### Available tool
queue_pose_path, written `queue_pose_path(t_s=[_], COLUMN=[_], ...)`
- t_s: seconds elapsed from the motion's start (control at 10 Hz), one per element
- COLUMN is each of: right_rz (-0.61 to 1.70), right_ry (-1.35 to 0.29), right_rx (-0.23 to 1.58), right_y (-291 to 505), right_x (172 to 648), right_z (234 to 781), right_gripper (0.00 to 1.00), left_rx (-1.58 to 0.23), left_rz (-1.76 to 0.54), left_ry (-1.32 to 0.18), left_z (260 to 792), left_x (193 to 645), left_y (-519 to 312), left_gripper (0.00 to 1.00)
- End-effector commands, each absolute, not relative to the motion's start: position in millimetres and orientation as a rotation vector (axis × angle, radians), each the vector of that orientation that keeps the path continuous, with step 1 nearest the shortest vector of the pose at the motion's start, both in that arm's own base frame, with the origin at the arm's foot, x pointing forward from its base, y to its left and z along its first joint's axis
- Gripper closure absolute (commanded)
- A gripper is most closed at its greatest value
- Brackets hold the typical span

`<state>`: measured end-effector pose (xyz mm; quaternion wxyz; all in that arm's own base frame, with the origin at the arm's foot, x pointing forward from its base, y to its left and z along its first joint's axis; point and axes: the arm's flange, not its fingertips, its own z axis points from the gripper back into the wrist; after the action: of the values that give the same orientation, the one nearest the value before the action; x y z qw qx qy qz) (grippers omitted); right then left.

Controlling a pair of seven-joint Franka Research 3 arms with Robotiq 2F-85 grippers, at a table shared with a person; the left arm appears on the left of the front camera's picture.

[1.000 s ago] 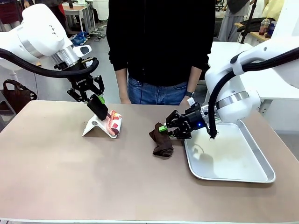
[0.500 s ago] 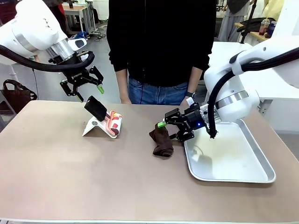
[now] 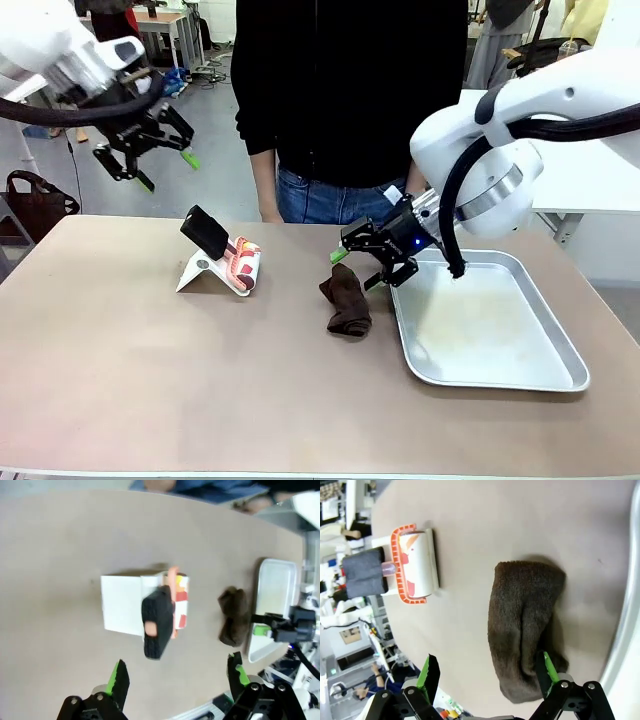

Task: Clean the surface of the table.
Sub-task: Return the Lint Roller and towel to their original positions.

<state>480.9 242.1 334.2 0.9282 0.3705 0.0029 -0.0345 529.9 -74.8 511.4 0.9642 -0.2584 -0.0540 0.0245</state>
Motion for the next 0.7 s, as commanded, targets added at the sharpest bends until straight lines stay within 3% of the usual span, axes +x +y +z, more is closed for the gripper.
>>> queue_pose_path(t_s=[0.0,0.2,0.6], right_rz=[-0.107,-0.112,-0.062], right_ry=[0.046,0.080,0.166], right_rx=[0.714,0.785,1.189], right_y=[234,211,138], right_x=[469,444,390], right_z=[357,375,392], right_gripper=[0.00,0.00,0.00], left_rx=[-0.703,-0.850,-1.091], left_rz=[-0.045,-0.155,-0.281], left_ry=[-0.127,-0.135,-0.089], left_z=[523,532,495], left_x=[482,442,394], left_y=[-43,-13,32], left_gripper=[0.00,0.00,0.00])
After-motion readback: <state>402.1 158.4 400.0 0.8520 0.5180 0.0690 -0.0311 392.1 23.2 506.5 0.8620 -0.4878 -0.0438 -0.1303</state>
